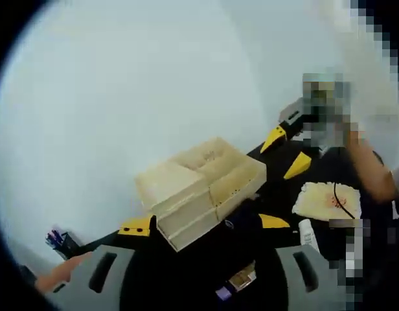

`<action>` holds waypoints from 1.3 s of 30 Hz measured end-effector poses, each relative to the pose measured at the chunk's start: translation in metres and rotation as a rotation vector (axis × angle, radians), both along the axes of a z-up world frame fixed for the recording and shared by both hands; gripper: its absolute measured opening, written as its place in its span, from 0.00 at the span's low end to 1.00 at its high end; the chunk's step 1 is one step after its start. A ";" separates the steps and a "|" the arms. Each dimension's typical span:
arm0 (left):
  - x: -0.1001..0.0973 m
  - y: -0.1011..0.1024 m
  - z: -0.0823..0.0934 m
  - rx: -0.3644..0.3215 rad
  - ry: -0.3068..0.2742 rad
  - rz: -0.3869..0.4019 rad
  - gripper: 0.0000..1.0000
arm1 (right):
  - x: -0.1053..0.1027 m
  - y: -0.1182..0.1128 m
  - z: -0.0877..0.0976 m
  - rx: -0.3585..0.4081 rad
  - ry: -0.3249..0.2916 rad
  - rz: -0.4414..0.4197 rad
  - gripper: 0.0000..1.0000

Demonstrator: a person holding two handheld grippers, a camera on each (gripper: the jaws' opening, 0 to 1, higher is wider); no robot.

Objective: Open the drawer, pick up the cosmetic bottles from the table one by one, place them into the drawer, release the gripper, close the drawer, and move the gripper away

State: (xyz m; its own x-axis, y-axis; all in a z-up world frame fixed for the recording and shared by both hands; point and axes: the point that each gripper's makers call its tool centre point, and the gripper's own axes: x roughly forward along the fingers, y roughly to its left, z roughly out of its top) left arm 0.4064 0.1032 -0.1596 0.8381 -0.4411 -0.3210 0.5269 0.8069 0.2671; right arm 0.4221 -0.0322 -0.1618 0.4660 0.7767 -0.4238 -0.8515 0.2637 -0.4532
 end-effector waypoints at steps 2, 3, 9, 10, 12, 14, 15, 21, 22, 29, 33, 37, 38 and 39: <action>-0.006 0.006 -0.006 -0.008 0.008 0.002 0.59 | -0.001 -0.004 -0.004 -0.023 -0.014 -0.014 0.29; -0.008 0.010 -0.009 -0.018 0.013 0.005 0.59 | -0.002 -0.006 -0.005 -0.034 -0.022 -0.013 0.29; -0.018 0.013 -0.034 -0.203 0.067 -0.045 0.58 | -0.014 -0.001 -0.013 -0.074 -0.035 0.043 0.29; -0.018 0.016 -0.040 -0.210 0.067 -0.041 0.57 | -0.016 0.003 -0.015 -0.083 -0.041 0.068 0.28; -0.018 0.021 -0.054 -0.224 0.073 -0.018 0.56 | -0.029 0.014 -0.022 -0.109 -0.040 0.136 0.28; -0.021 0.023 -0.066 -0.243 0.073 -0.008 0.54 | -0.040 0.025 -0.030 -0.135 -0.023 0.178 0.28; -0.022 0.023 -0.068 -0.258 0.077 -0.004 0.55 | -0.044 0.032 -0.034 -0.150 -0.022 0.182 0.27; -0.028 0.039 -0.082 -0.279 0.038 0.026 0.57 | -0.054 0.049 -0.062 -0.285 -0.022 0.232 0.25; -0.031 0.038 -0.083 -0.302 0.037 0.001 0.57 | -0.055 0.051 -0.067 -0.299 -0.023 0.237 0.23; -0.031 0.052 -0.104 -0.379 0.010 0.025 0.59 | -0.065 0.065 -0.084 -0.338 0.004 0.273 0.21; -0.027 0.056 -0.120 -0.367 0.028 0.039 0.65 | -0.074 0.074 -0.103 -0.386 0.010 0.302 0.20; -0.032 0.054 -0.129 -0.357 0.045 0.018 0.68 | -0.079 0.085 -0.120 -0.448 0.018 0.339 0.20; -0.035 0.051 -0.128 -0.384 0.057 0.001 0.68 | -0.081 0.087 -0.125 -0.454 0.024 0.344 0.20; -0.037 0.051 -0.126 -0.390 0.055 -0.004 0.68 | -0.082 0.088 -0.129 -0.463 0.027 0.348 0.20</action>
State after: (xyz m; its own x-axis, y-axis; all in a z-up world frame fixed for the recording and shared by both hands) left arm 0.3696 0.1543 -0.2857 0.8226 -0.5417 -0.1729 0.5348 0.8403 -0.0882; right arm 0.3402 0.0562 -0.2904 0.2001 0.6132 -0.7642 -0.8656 -0.2548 -0.4311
